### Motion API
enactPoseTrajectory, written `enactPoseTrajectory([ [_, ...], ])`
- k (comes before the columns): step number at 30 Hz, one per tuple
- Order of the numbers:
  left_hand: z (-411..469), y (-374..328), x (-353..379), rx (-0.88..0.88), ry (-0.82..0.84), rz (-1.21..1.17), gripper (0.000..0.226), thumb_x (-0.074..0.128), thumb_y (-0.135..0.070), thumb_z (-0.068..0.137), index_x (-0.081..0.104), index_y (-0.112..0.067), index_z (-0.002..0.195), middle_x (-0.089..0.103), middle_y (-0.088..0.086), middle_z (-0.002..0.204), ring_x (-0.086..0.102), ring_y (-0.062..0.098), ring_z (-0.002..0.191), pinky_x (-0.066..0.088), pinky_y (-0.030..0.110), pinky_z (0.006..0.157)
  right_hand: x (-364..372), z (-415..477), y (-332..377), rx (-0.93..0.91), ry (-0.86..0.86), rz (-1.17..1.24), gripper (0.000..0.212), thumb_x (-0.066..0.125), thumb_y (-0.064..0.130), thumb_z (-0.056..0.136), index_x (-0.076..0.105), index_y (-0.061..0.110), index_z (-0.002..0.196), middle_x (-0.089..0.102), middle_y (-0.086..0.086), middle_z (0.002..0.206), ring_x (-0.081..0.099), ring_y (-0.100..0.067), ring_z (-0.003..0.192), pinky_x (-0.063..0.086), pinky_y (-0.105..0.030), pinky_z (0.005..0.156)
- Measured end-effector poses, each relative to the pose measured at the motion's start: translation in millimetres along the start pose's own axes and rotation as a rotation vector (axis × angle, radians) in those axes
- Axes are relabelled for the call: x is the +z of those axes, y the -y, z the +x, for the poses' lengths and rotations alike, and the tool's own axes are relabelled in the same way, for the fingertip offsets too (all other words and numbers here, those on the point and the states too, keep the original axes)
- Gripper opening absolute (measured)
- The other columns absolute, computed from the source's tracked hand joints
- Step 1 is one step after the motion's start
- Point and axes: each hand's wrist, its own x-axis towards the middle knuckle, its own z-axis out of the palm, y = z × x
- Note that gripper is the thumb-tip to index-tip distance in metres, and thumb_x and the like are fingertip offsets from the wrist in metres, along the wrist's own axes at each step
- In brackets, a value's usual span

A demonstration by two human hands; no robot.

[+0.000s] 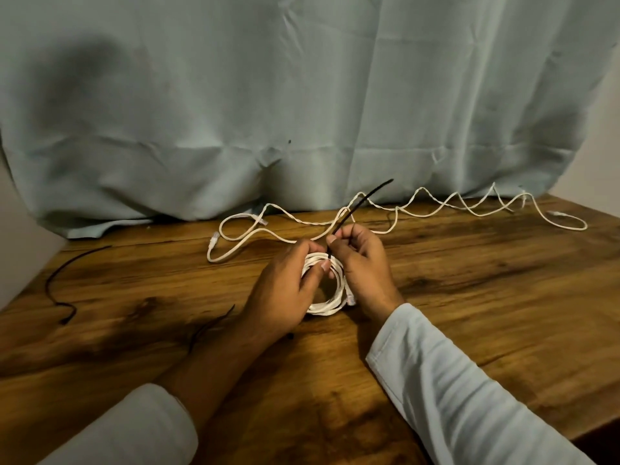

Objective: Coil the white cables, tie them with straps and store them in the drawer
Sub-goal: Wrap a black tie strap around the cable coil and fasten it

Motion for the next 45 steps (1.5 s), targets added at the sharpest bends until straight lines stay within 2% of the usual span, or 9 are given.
enactPoseTrajectory([
  [5,-0.5,1.2,5.6,0.003,0.053,0.074,0.036,0.047,-0.035,0.107,0.053,-0.024,0.141,0.066,-0.003,0.128,0.062,0.01,0.113,0.052,0.042,0.094,0.3,-0.6,-5.3,-0.249,-0.02,-0.298,0.018,0.061,0.012,0.1,0.057,0.026,0.09,0.063,0.006,0.083,0.062,-0.015,0.075,0.051,-0.033,0.066],
  [9,0.9,-0.4,7.8,0.004,0.018,0.029,0.032,0.044,-0.036,0.107,0.057,-0.025,0.134,0.068,-0.006,0.119,0.064,0.008,0.106,0.053,0.043,0.09,-2.9,1.5,-4.9,-0.345,-0.023,-0.36,0.017,0.058,0.012,0.101,0.054,0.026,0.092,0.062,0.006,0.082,0.062,-0.02,0.075,0.054,-0.044,0.065],
  [13,0.7,3.0,6.6,-0.003,-0.015,0.048,0.026,0.046,-0.036,0.107,0.058,-0.026,0.127,0.069,-0.009,0.111,0.064,0.009,0.101,0.054,0.044,0.085,4.7,-0.3,-5.5,-0.207,-0.063,-0.204,0.018,0.06,0.008,0.101,0.057,0.022,0.09,0.062,0.008,0.079,0.059,-0.006,0.073,0.051,-0.031,0.066],
  [17,1.6,-1.3,7.3,0.012,0.005,0.132,0.03,0.045,-0.037,0.107,0.054,-0.027,0.134,0.067,-0.007,0.118,0.063,0.01,0.105,0.053,0.042,0.087,6.4,0.3,-2.7,-0.124,-0.081,-0.108,0.019,0.062,0.007,0.1,0.061,0.019,0.085,0.063,-0.003,0.079,0.059,-0.012,0.073,0.05,-0.033,0.066],
  [23,1.6,-1.7,4.0,0.033,0.043,0.18,0.036,0.047,-0.042,0.104,0.05,-0.032,0.139,0.067,-0.008,0.122,0.064,0.008,0.105,0.056,0.039,0.087,0.3,1.9,2.5,-0.024,-0.044,-0.016,0.022,0.069,0.018,0.09,0.068,0.032,0.073,0.064,-0.009,0.08,0.06,-0.025,0.076,0.053,-0.042,0.072],
  [27,1.3,0.0,1.2,0.072,0.026,0.229,0.026,0.048,-0.04,0.104,0.054,-0.033,0.129,0.067,-0.009,0.11,0.063,0.008,0.094,0.054,0.036,0.079,-1.9,0.6,5.9,0.128,-0.003,0.057,0.031,0.067,0.008,0.097,0.069,0.025,0.071,0.065,-0.014,0.077,0.061,-0.025,0.066,0.053,-0.033,0.059],
  [31,1.2,3.9,1.8,0.101,0.043,0.28,0.023,0.047,-0.04,0.105,0.056,-0.031,0.124,0.066,-0.008,0.106,0.062,0.011,0.092,0.052,0.041,0.078,-2.8,-0.9,5.5,0.286,0.002,0.134,0.03,0.065,0.007,0.098,0.068,0.018,0.071,0.067,-0.009,0.067,0.061,-0.015,0.049,0.051,-0.024,0.045],
  [39,-0.3,4.4,3.6,0.027,0.104,0.153,0.03,0.042,-0.043,0.106,0.051,-0.029,0.132,0.07,-0.008,0.112,0.065,0.01,0.101,0.055,0.043,0.086,-3.6,-2.0,9.7,0.276,-0.01,0.099,0.017,0.063,0.009,0.101,0.065,0.01,0.084,0.067,-0.008,0.068,0.06,-0.016,0.051,0.05,-0.023,0.044],
  [45,-1.9,0.0,-1.4,0.106,0.071,0.332,0.028,0.041,-0.041,0.106,0.054,-0.027,0.127,0.065,-0.005,0.113,0.062,0.015,0.097,0.052,0.041,0.082,-3.0,-1.4,10.8,0.452,0.0,0.21,0.012,0.063,0.0,0.095,0.068,0.003,0.085,0.065,-0.013,0.064,0.056,-0.015,0.042,0.047,-0.021,0.04],
])
